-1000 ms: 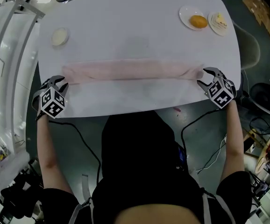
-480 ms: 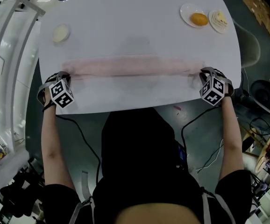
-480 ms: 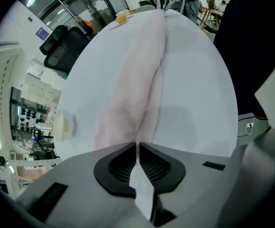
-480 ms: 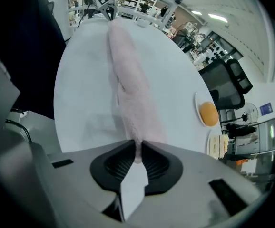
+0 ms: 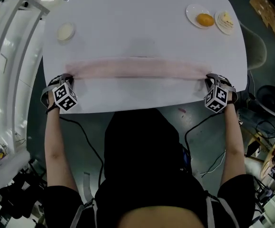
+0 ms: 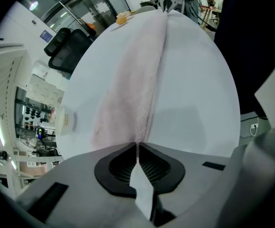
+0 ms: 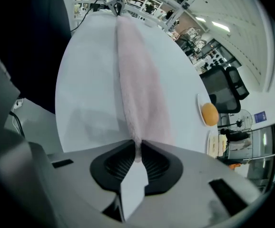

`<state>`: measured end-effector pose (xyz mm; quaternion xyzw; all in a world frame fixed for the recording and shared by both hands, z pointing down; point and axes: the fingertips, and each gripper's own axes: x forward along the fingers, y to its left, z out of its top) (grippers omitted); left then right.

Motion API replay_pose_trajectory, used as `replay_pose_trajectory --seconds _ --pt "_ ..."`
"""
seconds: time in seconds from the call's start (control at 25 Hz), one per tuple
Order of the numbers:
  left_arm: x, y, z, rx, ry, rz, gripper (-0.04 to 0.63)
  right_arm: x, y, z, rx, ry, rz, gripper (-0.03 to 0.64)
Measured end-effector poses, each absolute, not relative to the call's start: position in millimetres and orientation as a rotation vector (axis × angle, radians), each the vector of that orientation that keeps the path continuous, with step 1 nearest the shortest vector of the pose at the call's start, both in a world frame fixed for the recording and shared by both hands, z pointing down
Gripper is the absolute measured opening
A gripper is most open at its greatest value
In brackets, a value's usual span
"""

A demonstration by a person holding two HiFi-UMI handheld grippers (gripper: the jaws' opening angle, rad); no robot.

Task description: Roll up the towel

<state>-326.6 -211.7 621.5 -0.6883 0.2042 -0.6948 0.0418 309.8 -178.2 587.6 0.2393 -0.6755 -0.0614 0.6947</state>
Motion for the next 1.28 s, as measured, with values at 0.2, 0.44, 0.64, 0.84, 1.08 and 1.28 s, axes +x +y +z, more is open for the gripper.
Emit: replay_pose_trajectory --seconds 0.2,0.44,0.64,0.84,1.08,1.28 --pt "-327.6 -202.3 608.2 -2.219 0.698 -2.073 0.026 310.7 -174.1 592.9 0.6 -1.531 -0.062 0.088" --pt "-364.3 -197.4 586.1 -2.344 0.871 -2.151 0.239 316.3 -174.7 583.4 0.623 -1.561 0.124 0.312" --pt "-388.2 -195.0 558.7 -2.42 1.081 -2.065 0.239 322.4 -174.1 550.9 0.815 -1.678 0.33 0.407" --pt "-354.3 -207.4 512.9 -2.686 1.289 -1.702 0.239 296.3 -189.3 485.3 1.081 -1.903 0.424 0.407" --pt "-266.0 -234.4 442.6 -3.011 1.362 -1.014 0.239 211.7 -220.2 401.3 1.295 -2.29 0.45 0.407" --pt "-189.8 -247.9 378.4 -3.199 1.323 -0.374 0.239 153.9 -229.4 362.0 1.459 -2.502 0.503 0.407"
